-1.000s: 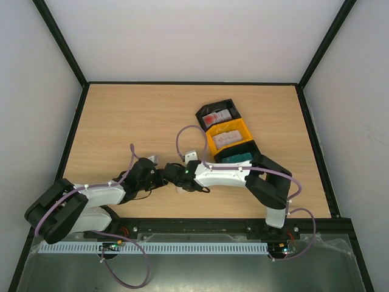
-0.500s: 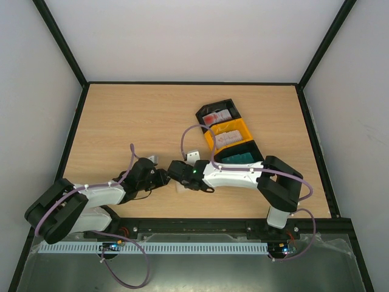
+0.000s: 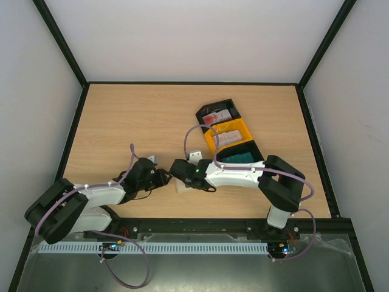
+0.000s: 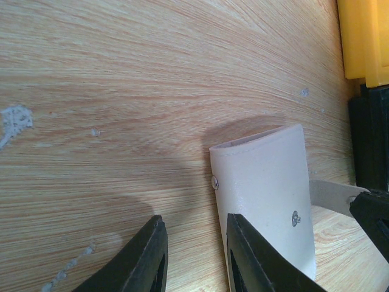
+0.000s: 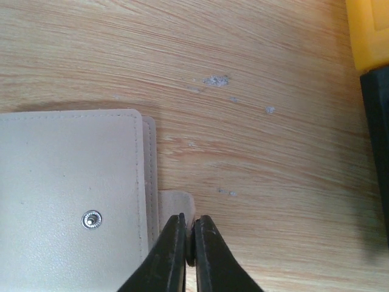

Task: Put the credit cards into the card holder
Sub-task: Close the card holder at the center of the board.

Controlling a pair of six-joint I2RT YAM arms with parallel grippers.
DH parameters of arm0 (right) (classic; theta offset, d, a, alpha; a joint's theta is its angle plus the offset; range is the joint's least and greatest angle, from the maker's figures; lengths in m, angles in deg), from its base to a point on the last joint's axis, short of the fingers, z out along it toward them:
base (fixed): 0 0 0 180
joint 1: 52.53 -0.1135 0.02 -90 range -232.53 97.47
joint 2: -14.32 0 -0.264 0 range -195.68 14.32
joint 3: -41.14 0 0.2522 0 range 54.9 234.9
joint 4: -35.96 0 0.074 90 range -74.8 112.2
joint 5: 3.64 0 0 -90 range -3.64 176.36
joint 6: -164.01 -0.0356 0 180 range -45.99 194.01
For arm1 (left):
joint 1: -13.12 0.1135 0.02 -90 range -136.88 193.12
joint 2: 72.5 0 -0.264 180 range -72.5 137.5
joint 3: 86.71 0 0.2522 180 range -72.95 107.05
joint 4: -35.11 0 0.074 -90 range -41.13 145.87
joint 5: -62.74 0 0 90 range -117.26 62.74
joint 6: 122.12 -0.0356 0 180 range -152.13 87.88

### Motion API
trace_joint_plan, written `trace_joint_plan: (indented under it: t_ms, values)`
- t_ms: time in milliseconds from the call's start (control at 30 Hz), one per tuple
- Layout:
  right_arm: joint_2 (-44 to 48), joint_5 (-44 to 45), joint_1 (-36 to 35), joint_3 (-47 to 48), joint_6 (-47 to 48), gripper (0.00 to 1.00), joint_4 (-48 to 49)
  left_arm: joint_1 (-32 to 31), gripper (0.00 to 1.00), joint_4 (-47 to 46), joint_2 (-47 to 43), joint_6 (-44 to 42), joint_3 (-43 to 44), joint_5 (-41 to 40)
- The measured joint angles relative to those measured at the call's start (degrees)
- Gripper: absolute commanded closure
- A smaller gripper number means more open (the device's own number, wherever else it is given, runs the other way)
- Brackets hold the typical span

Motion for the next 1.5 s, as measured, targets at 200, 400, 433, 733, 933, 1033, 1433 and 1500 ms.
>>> trace_joint_plan:
  t_ms: [200, 400, 433, 733, 933, 1033, 1433, 1500]
  values:
    - [0.00, -0.42, 0.15, -0.02, 0.00, 0.97, 0.31, 0.02, 0.70, 0.00, 0.00, -0.02, 0.00, 0.02]
    - [0.04, -0.42, 0.17, -0.02, -0.09, 0.91, 0.28, 0.02, 0.70, -0.09, 0.09, -0.02, 0.00, 0.02]
    - [0.07, -0.42, 0.17, -0.02, -0.13, 0.93, 0.31, 0.02, 0.70, -0.13, 0.11, -0.04, 0.00, 0.02]
    - [0.70, -0.46, 0.20, -0.09, -0.20, 0.94, 0.31, 0.02, 0.70, -0.31, 0.22, -0.04, 0.00, 0.04]
    - [1.33, -0.55, 0.20, -0.11, -0.22, 0.92, 0.35, 0.02, 0.70, -0.33, 0.22, -0.04, 0.00, 0.09]
    - [1.36, -0.59, 0.20, -0.13, -0.20, 0.98, 0.39, 0.04, 0.70, -0.33, 0.22, -0.02, 0.00, 0.09]
    - [1.36, -3.02, 0.22, -1.18, 0.79, 0.98, 3.63, 0.04, 0.61, -1.51, -0.17, 0.22, -0.72, 1.20]
    - [1.46, -5.07, 0.44, -2.10, 1.68, 0.98, 6.12, 0.02, 0.60, -2.43, -0.92, 0.83, -1.60, 1.97]
